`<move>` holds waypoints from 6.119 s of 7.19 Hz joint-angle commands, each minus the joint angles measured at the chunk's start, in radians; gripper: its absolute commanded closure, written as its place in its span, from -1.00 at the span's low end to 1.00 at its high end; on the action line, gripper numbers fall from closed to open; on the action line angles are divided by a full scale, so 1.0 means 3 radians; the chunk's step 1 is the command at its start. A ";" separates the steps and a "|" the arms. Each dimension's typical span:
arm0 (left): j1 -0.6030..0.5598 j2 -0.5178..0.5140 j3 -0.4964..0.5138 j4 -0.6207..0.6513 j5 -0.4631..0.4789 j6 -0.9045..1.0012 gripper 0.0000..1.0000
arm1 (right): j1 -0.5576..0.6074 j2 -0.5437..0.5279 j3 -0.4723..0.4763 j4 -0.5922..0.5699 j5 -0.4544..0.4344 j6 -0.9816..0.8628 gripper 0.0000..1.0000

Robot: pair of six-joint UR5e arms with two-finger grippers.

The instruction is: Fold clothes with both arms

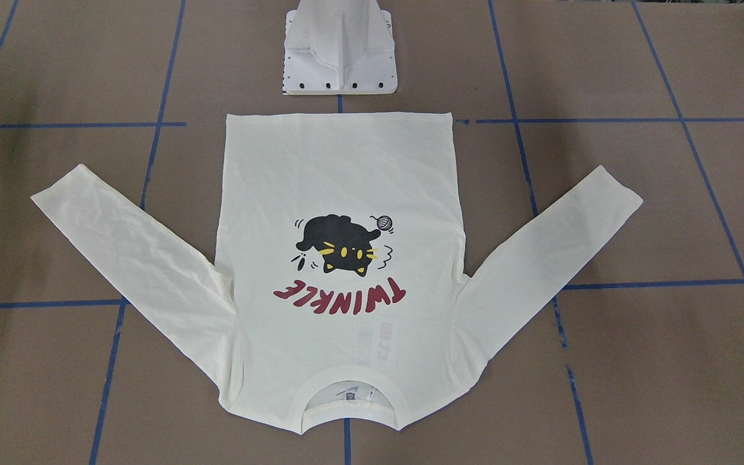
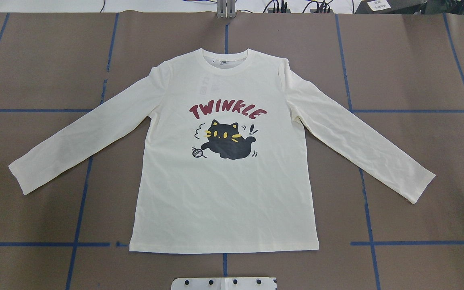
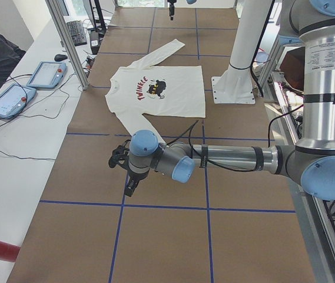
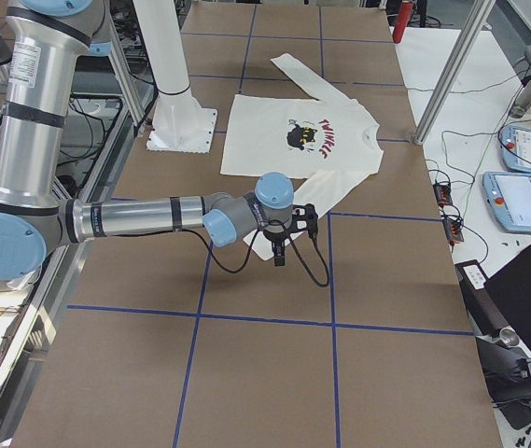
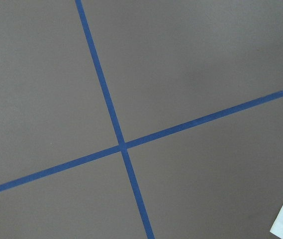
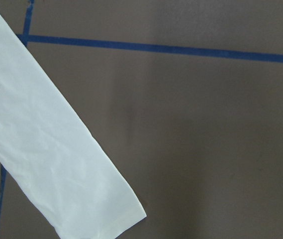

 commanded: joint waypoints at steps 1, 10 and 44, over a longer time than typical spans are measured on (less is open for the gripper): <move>0.0002 0.0009 0.0146 -0.0150 -0.0001 0.0006 -1.00 | -0.0548 -0.0038 0.0018 0.0370 -0.0317 0.0759 -1.00; -0.0003 0.0020 0.0443 -0.0693 -0.0001 -0.0009 -1.00 | -0.1369 -0.0013 -0.0263 0.0627 -0.1029 0.1534 -1.00; 0.0002 -0.0282 0.0852 -0.0733 0.0004 -0.0015 -1.00 | -0.2085 0.4748 -0.3367 0.1471 -0.2042 0.2552 1.00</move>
